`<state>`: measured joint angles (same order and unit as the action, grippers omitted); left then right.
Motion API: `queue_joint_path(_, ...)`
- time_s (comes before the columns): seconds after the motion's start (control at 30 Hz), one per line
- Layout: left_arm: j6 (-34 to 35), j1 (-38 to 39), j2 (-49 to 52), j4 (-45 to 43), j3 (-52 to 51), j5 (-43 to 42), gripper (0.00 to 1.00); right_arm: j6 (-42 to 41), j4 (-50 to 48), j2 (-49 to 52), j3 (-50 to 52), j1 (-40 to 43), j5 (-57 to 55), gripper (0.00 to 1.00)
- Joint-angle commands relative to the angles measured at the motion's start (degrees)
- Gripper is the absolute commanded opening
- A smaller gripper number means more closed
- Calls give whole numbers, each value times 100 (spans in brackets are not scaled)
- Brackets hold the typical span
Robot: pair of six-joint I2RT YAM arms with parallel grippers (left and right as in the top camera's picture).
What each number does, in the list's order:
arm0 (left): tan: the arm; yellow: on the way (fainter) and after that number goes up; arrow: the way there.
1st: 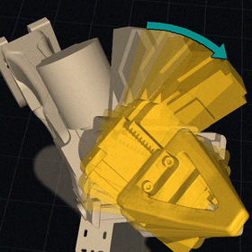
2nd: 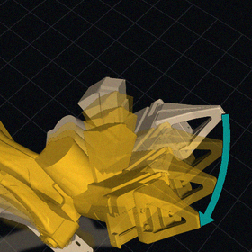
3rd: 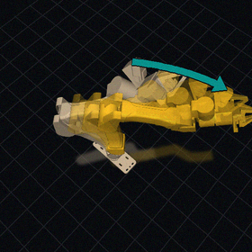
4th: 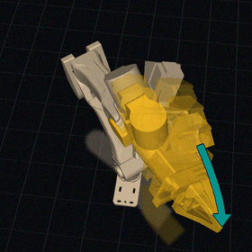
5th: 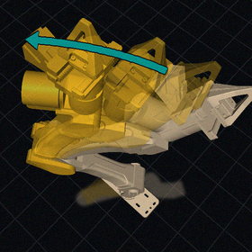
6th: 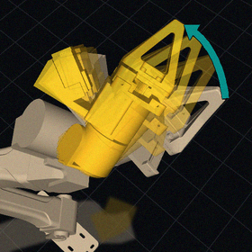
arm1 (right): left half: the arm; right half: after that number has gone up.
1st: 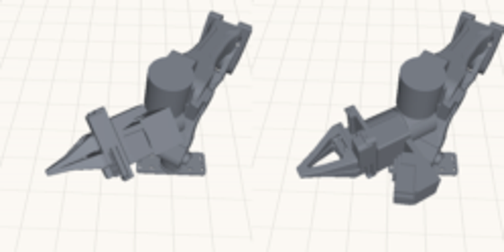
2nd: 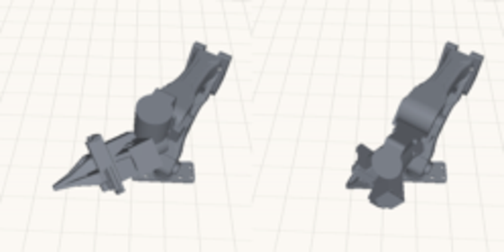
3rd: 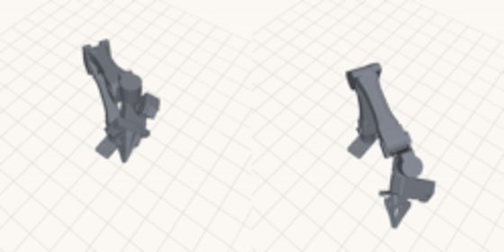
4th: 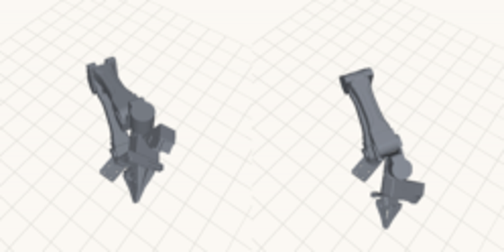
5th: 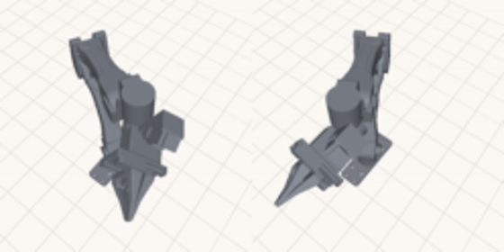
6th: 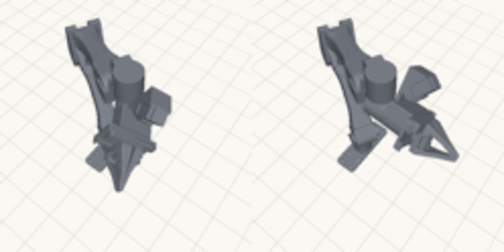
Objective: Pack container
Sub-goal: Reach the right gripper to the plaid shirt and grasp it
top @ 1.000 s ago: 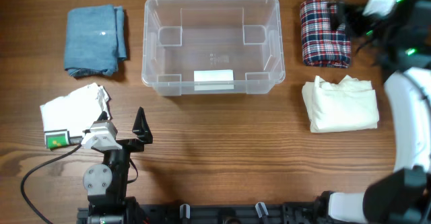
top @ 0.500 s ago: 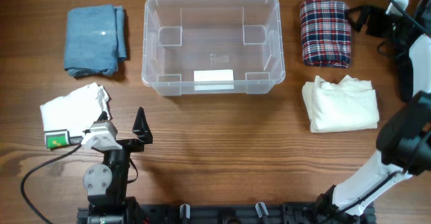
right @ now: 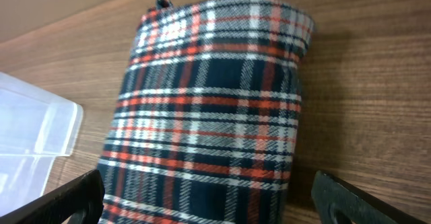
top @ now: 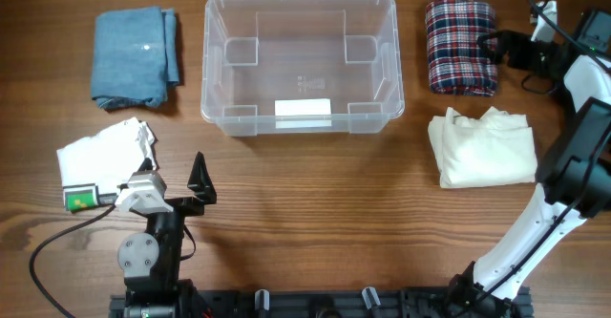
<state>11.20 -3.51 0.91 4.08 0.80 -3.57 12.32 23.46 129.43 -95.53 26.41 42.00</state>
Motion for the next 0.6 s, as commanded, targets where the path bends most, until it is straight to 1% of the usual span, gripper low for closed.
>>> queue_joint_path(0.0, -48, -52, -20, -2, -44, -46, 100, 129, -116, 306, -122, 13, 129, 96)
queue_joint_path(0.23, -48, -52, -20, -2, -44, -46, 100, 101, -354, 612, -122, 11, 144, 95)
queue_joint_path(0.43, -48, -52, -20, -2, -44, -46, 100, 101, -428, 896, -122, -61, 315, 84)
queue_joint_path(0.47, -48, -52, -20, -2, -44, -46, 100, 57, -448, 903, -122, -92, 363, 78)
queue_joint_path(0.57, -48, -52, -20, -2, -44, -46, 100, -356, -555, 901, -122, -149, 538, 44)
